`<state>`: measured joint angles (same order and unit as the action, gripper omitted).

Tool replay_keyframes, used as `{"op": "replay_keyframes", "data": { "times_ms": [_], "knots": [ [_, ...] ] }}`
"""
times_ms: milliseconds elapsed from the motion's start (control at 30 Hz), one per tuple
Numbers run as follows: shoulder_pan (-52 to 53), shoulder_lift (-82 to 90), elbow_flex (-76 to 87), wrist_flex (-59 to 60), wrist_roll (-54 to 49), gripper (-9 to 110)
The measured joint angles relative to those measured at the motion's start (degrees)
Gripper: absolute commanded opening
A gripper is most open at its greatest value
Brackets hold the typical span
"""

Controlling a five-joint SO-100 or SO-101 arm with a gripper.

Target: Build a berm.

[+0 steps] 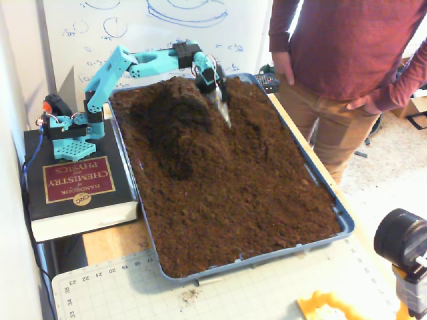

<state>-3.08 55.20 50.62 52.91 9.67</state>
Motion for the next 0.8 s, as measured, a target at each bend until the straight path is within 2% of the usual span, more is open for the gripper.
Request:
{"op": "replay_keyframes", "data": {
  "times_ms": [200,333,567,800],
  "knots": [
    [-4.13,-11.34,-1.14,-18.11,2.99,0],
    [-5.01,-21.53,-1.14,-23.03,3.08,0],
    [-6.50,-26.19,-1.32,-22.41,-1.67,0],
    [-6.50,-26.10,-4.92,-8.61,-2.81,1]
  ]
}}
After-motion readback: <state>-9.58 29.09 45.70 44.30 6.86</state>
